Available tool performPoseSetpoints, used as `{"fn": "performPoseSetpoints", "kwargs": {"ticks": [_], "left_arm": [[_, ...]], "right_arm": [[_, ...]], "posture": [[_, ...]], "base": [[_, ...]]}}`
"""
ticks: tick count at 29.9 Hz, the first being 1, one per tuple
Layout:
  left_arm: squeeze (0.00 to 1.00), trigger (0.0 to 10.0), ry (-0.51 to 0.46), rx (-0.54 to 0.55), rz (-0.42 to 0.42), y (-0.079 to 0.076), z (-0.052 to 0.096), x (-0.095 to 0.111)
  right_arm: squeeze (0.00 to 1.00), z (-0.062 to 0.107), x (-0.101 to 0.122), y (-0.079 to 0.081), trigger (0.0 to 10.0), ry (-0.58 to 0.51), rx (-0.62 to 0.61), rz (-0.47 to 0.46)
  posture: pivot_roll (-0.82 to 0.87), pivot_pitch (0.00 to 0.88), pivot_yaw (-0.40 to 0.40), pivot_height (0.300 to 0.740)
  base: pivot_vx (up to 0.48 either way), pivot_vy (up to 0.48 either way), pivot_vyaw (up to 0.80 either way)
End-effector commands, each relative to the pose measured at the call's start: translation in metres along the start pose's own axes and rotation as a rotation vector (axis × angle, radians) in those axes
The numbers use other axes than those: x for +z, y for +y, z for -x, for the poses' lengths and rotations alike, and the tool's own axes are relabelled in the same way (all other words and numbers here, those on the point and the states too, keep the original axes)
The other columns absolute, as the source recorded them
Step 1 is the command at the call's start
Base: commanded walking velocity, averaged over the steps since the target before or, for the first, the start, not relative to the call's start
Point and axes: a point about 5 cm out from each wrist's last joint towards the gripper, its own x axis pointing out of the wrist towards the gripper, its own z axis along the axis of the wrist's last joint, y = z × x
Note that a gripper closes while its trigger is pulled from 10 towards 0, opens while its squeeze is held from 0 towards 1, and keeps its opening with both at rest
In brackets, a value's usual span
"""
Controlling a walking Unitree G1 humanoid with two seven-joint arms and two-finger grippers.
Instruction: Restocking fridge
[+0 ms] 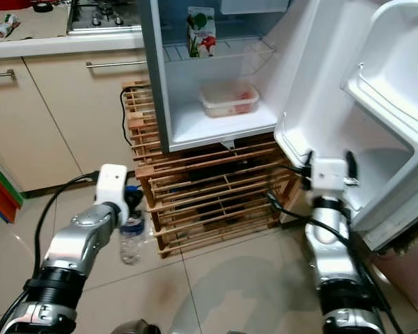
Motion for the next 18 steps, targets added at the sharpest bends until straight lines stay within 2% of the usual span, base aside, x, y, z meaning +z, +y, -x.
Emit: {"fn": "performPoseSetpoints", "kwargs": {"ticks": [1, 6, 10, 14, 18], "left_arm": [[0.0, 10.0, -0.1, -0.053, -0.021, -0.007, 0.003, 0.017], [0.0, 10.0, -0.146, -0.06, -0.037, -0.01, 0.004, 0.022], [0.0, 10.0, -0.165, -0.065, -0.056, -0.009, 0.005, 0.024], [0.0, 10.0, -0.223, -0.088, -0.093, -0.012, 0.01, 0.027], [0.0, 10.0, -0.344, -0.166, -0.138, -0.019, 0.024, 0.041]], "right_arm": [[0.0, 0.002, 0.007, 0.003, 10.0, -0.044, 0.016, 0.019], [0.0, 0.002, 0.017, 0.006, 10.0, -0.114, 0.043, 0.056], [0.0, 0.006, 0.025, 0.01, 10.0, -0.124, 0.079, 0.011], [0.0, 0.026, 0.035, 0.026, 10.0, -0.129, 0.201, -0.133], [0.0, 0.045, 0.039, 0.035, 10.0, -0.112, 0.282, -0.174]], "posture": [[-0.03, 0.0, 0.006, 0.74], [-0.04, 0.0, 0.003, 0.74], [-0.04, 0.0, -0.003, 0.74], [-0.05, 0.0, -0.006, 0.74], [-0.06, 0.0, -0.011, 0.74]], "base": [[0.0, 0.0, 0.0], [0.0, 0.0, 0.0], [0.0, 0.0, 0.0], [0.0, 0.0, 0.0], [0.0, 0.0, -0.19]]}}
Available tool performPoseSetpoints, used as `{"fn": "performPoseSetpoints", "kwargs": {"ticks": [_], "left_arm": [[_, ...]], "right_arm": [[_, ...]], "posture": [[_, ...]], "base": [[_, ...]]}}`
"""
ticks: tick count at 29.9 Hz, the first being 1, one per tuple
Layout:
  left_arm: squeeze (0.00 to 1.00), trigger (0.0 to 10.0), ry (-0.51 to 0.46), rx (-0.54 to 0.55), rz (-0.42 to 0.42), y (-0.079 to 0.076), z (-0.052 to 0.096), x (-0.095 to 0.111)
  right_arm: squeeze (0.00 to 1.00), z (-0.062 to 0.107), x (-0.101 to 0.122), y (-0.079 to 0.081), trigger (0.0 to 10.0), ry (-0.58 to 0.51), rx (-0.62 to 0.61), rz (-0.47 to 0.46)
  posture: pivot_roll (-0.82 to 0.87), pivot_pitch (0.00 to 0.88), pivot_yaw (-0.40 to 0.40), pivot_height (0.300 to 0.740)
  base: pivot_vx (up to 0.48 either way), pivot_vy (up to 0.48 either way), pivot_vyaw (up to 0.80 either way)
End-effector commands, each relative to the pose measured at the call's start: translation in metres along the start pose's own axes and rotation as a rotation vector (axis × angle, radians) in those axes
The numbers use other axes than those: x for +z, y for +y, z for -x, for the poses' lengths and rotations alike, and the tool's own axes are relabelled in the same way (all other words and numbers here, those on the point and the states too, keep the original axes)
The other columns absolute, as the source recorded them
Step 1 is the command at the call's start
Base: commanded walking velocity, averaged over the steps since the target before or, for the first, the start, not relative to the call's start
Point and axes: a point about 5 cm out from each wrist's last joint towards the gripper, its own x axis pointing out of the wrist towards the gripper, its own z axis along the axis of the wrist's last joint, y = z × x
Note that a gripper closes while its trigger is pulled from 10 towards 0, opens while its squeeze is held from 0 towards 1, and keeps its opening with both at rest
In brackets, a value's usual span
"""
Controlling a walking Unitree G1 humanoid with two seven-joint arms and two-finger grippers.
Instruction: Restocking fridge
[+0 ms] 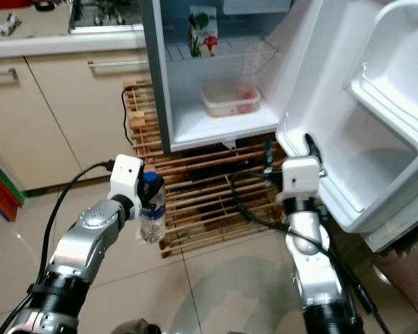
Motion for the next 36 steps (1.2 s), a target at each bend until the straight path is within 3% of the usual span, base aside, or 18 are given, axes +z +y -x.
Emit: {"fn": "performPoseSetpoints", "kwargs": {"ticks": [1, 4, 7, 11, 24, 26, 36], "left_arm": [[0.0, 10.0, -0.134, -0.053, -0.039, -0.005, 0.003, 0.025], [0.0, 10.0, -0.256, -0.101, -0.029, -0.006, 0.009, 0.043], [0.0, 10.0, -0.285, -0.109, -0.034, -0.007, 0.009, 0.048], [0.0, 10.0, -0.295, -0.104, 0.01, -0.007, 0.009, 0.05], [0.0, 10.0, -0.325, -0.122, 0.003, -0.011, 0.003, 0.054], [0.0, 10.0, -0.313, -0.146, 0.027, -0.014, 0.0, 0.054], [0.0, 10.0, -0.384, -0.265, -0.042, -0.033, 0.003, 0.064]], "right_arm": [[0.0, -0.001, 0.005, -0.002, 10.0, -0.007, 0.004, -0.015], [0.0, -0.001, 0.001, -0.002, 10.0, 0.021, 0.003, -0.025], [0.0, -0.002, -0.002, -0.001, 10.0, 0.037, 0.013, -0.038], [0.0, -0.004, -0.005, -0.002, 10.0, 0.066, 0.023, -0.053], [0.0, 0.002, -0.011, -0.008, 10.0, 0.098, 0.026, -0.046], [0.0, 0.003, -0.012, -0.009, 10.0, 0.103, 0.023, -0.042], [0.0, 0.003, -0.019, -0.011, 10.0, 0.125, -0.019, -0.056]], "posture": [[-0.06, 0.0, -0.011, 0.74], [-0.05, 0.0, -0.013, 0.74], [-0.05, 0.0, -0.018, 0.74], [-0.05, 0.0, -0.024, 0.74], [-0.07, 0.0, -0.032, 0.74], [-0.08, 0.0, -0.03, 0.74], [-0.08, 0.0, -0.011, 0.74]], "base": [[0.0, 0.0, -0.71], [0.0, 0.0, -0.68], [0.0, 0.244, -0.67], [0.0, 0.455, -0.67], [0.0, 0.466, -0.69], [0.0, 0.0, -0.69], [0.0, 0.0, -0.69]]}}
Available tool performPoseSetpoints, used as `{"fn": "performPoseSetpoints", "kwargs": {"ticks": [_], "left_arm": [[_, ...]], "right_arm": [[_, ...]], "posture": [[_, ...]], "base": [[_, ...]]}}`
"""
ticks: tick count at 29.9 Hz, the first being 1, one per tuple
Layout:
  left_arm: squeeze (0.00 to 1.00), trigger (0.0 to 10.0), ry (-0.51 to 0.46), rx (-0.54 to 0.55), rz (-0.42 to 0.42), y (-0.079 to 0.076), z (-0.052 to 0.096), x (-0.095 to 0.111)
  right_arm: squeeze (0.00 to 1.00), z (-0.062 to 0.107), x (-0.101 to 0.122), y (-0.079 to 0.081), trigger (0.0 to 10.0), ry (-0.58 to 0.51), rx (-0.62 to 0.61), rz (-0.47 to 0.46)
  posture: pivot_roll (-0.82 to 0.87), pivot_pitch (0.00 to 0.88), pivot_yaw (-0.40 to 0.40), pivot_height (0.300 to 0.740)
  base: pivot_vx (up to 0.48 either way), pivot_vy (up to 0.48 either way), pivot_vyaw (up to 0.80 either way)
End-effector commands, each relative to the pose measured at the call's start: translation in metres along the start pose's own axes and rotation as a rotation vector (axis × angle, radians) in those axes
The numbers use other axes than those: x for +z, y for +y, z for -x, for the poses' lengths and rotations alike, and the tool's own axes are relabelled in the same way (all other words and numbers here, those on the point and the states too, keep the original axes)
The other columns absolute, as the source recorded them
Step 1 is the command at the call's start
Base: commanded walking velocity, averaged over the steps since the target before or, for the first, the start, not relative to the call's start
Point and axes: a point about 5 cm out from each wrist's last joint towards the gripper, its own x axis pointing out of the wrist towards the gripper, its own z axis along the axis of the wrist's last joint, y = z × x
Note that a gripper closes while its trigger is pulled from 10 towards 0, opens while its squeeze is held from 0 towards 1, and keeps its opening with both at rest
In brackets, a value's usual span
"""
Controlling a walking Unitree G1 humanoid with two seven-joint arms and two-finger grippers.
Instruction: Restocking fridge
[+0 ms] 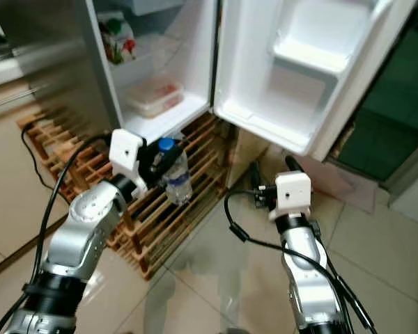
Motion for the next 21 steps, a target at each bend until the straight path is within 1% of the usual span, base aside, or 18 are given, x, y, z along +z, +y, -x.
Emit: {"fn": "performPoseSetpoints", "kwargs": {"ticks": [1, 4, 6, 8, 10, 11, 12, 13, 15, 17, 21], "left_arm": [[0.0, 10.0, -0.074, -0.057, -0.031, -0.01, -0.008, 0.016], [0.0, 10.0, -0.072, -0.052, -0.042, -0.01, -0.01, 0.017], [0.0, 10.0, -0.089, -0.054, -0.071, -0.011, -0.011, 0.02], [0.0, 10.0, -0.136, -0.049, -0.104, -0.013, -0.011, 0.027], [0.0, 10.0, -0.201, -0.035, -0.112, -0.015, -0.01, 0.038], [0.0, 10.0, -0.201, -0.035, -0.112, -0.015, -0.01, 0.038], [0.0, 10.0, -0.232, -0.032, -0.113, -0.016, -0.01, 0.043], [0.0, 10.0, -0.277, -0.016, -0.099, -0.018, -0.01, 0.05], [0.0, 10.0, -0.334, 0.012, -0.072, -0.017, -0.008, 0.061], [0.0, 10.0, -0.367, 0.037, -0.05, -0.015, -0.007, 0.067], [0.0, 10.0, -0.395, 0.059, -0.038, -0.012, -0.006, 0.071]], "right_arm": [[0.0, -0.003, -0.001, -0.006, 10.0, 0.006, -0.03, 0.007], [0.0, -0.003, -0.002, -0.007, 10.0, 0.014, -0.04, 0.012], [0.0, -0.003, -0.003, -0.008, 10.0, 0.018, -0.052, 0.048], [0.0, -0.003, -0.002, -0.009, 10.0, 0.006, -0.065, 0.056], [0.0, -0.004, -0.002, -0.009, 10.0, 0.003, -0.066, 0.085], [0.0, -0.004, -0.002, -0.009, 10.0, 0.003, -0.066, 0.085], [0.0, -0.005, -0.002, -0.01, 10.0, 0.002, -0.067, 0.094], [0.0, -0.005, -0.002, -0.011, 10.0, 0.002, -0.072, 0.102], [0.0, -0.006, -0.002, -0.014, 10.0, -0.003, -0.085, 0.112], [0.0, -0.006, 0.0, -0.018, 10.0, -0.019, -0.101, 0.117], [0.0, -0.005, 0.003, -0.02, 10.0, -0.034, -0.109, 0.121]], "posture": [[-0.08, 0.0, -0.01, 0.74], [-0.08, 0.0, -0.008, 0.74], [-0.08, 0.0, -0.007, 0.74], [-0.08, 0.0, -0.006, 0.74], [-0.09, 0.0, -0.006, 0.74], [-0.09, 0.0, -0.006, 0.74], [-0.09, 0.0, -0.007, 0.74], [-0.08, 0.0, -0.009, 0.74], [-0.08, 0.0, -0.013, 0.74], [-0.08, 0.0, -0.019, 0.74], [-0.08, 0.0, -0.022, 0.74]], "base": [[0.0, 0.0, -0.67], [0.0, 0.0, -0.67], [0.0, 0.0, -0.67], [0.0, 0.0, 0.0], [0.424, 0.0, 0.0], [0.424, 0.0, 0.0], [0.48, 0.0, 0.0], [0.48, 0.0, 0.0], [0.433, 0.12, 0.0], [0.399, 0.266, 0.0], [0.378, 0.296, 0.0]]}}
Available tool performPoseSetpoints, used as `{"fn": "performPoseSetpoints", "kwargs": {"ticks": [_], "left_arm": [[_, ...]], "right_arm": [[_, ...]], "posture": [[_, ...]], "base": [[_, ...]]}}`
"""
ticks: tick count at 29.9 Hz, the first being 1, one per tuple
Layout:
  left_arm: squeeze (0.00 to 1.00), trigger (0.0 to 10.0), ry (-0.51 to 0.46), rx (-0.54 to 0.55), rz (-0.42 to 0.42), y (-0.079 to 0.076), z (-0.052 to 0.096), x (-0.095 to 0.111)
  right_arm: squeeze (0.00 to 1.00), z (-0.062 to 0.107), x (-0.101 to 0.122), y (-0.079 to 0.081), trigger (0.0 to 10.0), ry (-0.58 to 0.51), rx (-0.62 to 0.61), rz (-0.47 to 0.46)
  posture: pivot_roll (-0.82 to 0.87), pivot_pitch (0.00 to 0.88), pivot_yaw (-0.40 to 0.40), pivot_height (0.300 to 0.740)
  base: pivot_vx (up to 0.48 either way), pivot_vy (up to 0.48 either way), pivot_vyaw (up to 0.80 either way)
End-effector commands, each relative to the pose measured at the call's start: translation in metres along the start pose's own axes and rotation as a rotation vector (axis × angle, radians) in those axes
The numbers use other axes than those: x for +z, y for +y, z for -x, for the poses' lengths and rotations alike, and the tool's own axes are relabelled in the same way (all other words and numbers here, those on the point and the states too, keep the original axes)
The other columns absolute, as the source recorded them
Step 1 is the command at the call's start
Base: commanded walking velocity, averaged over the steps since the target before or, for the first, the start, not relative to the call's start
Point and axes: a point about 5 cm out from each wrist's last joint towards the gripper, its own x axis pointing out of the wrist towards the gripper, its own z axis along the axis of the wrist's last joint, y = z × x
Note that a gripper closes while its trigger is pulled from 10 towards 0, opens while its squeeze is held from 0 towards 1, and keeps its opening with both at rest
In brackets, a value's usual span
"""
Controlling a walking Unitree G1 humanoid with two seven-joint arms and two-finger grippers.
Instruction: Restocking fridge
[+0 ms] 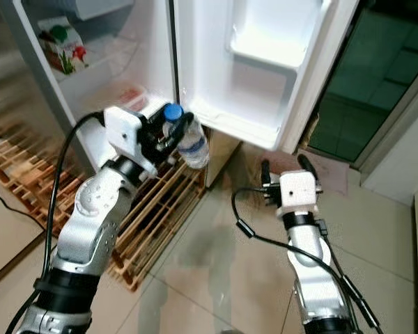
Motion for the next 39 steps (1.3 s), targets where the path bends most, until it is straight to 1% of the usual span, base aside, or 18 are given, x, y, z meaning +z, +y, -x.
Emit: {"fn": "performPoseSetpoints", "kwargs": {"ticks": [1, 7, 8, 9, 10, 12, 13, 14, 16, 17, 22, 24, 26, 28, 35, 39], "left_arm": [[0.0, 10.0, -0.071, 0.045, -0.031, 0.011, 0.0, 0.017], [0.0, 10.0, -0.098, 0.052, -0.034, 0.009, -0.003, 0.024], [0.0, 10.0, -0.101, 0.025, -0.063, 0.006, -0.004, 0.027], [0.0, 10.0, -0.101, 0.025, -0.063, 0.006, -0.004, 0.027], [0.0, 10.0, -0.1, 0.009, -0.082, 0.005, -0.005, 0.027], [0.0, 10.0, -0.088, -0.062, -0.161, -0.006, -0.007, 0.027], [0.0, 10.0, -0.088, -0.062, -0.161, -0.006, -0.007, 0.027], [0.0, 10.0, -0.088, -0.086, -0.152, -0.009, -0.007, 0.027], [0.0, 10.0, -0.085, -0.088, -0.102, -0.01, -0.007, 0.028], [0.0, 10.0, -0.08, -0.086, -0.09, -0.009, -0.007, 0.027], [0.0, 10.0, -0.057, -0.108, -0.068, -0.011, -0.005, 0.023], [0.0, 10.0, -0.052, -0.111, -0.064, -0.012, -0.005, 0.023], [0.0, 10.0, -0.027, -0.119, -0.069, -0.013, -0.005, 0.02], [0.0, 10.0, -0.013, -0.113, -0.059, -0.011, -0.005, 0.017], [0.0, 10.0, -0.012, -0.135, -0.073, -0.012, -0.003, 0.017], [0.0, 10.0, -0.007, -0.14, -0.068, -0.013, -0.004, 0.017]], "right_arm": [[0.0, -0.002, 0.004, 0.005, 10.0, -0.028, 0.011, -0.012], [0.0, 0.001, 0.001, 0.006, 10.0, -0.021, 0.029, -0.004], [0.0, 0.002, 0.001, 0.008, 10.0, -0.021, 0.035, -0.006], [0.0, 0.002, 0.001, 0.008, 10.0, -0.021, 0.035, -0.006], [0.0, 0.002, 0.0, 0.008, 10.0, -0.02, 0.036, -0.006], [0.0, 0.003, 0.0, 0.009, 10.0, -0.018, 0.038, -0.01], [0.0, 0.003, 0.0, 0.009, 10.0, -0.018, 0.038, -0.01], [0.0, 0.003, 0.0, 0.01, 10.0, -0.017, 0.039, -0.012], [0.0, 0.005, -0.001, 0.011, 10.0, -0.017, 0.037, -0.018], [0.0, 0.006, -0.004, 0.011, 10.0, 0.004, 0.036, -0.009], [0.0, 0.008, -0.007, 0.012, 10.0, 0.022, 0.038, -0.011], [0.0, 0.009, -0.008, 0.012, 10.0, 0.022, 0.039, -0.011], [0.0, 0.009, -0.008, 0.011, 10.0, 0.023, 0.038, -0.009], [0.0, 0.009, -0.008, 0.009, 10.0, 0.012, 0.026, -0.006], [0.0, 0.008, -0.009, 0.007, 10.0, 0.013, 0.019, -0.001], [0.0, 0.007, -0.01, 0.008, 10.0, 0.016, 0.022, 0.001]], "posture": [[-0.08, 0.0, -0.023, 0.74], [-0.08, 0.0, -0.027, 0.74], [-0.08, 0.0, -0.025, 0.74], [-0.08, 0.0, -0.025, 0.74], [-0.08, 0.0, -0.025, 0.74], [-0.08, 0.0, -0.022, 0.74], [-0.08, 0.0, -0.022, 0.74], [-0.08, 0.0, -0.02, 0.74], [-0.08, 0.0, -0.016, 0.74], [-0.09, 0.0, -0.015, 0.74], [-0.09, 0.0, -0.014, 0.74], [-0.09, 0.0, -0.014, 0.74], [-0.09, 0.0, -0.014, 0.736], [-0.09, 0.0, -0.014, 0.732], [-0.09, 0.0, -0.012, 0.732], [-0.09, 0.0, -0.011, 0.732]], "base": [[0.379, 0.296, 0.0], [0.371, 0.304, 0.0], [0.375, 0.3, 0.0], [0.375, 0.3, 0.0], [0.375, 0.3, 0.0], [0.0, 0.0, 0.0], [0.0, 0.0, 0.0], [0.0, 0.0, 0.0], [0.0, 0.0, 0.0], [0.0, 0.0, 0.0], [0.0, 0.0, -0.29], [0.0, 0.0, -0.48], [0.0, 0.0, -0.48], [0.0, 0.0, 0.0], [0.0, 0.0, 0.0], [0.0, -0.427, 0.0]]}}
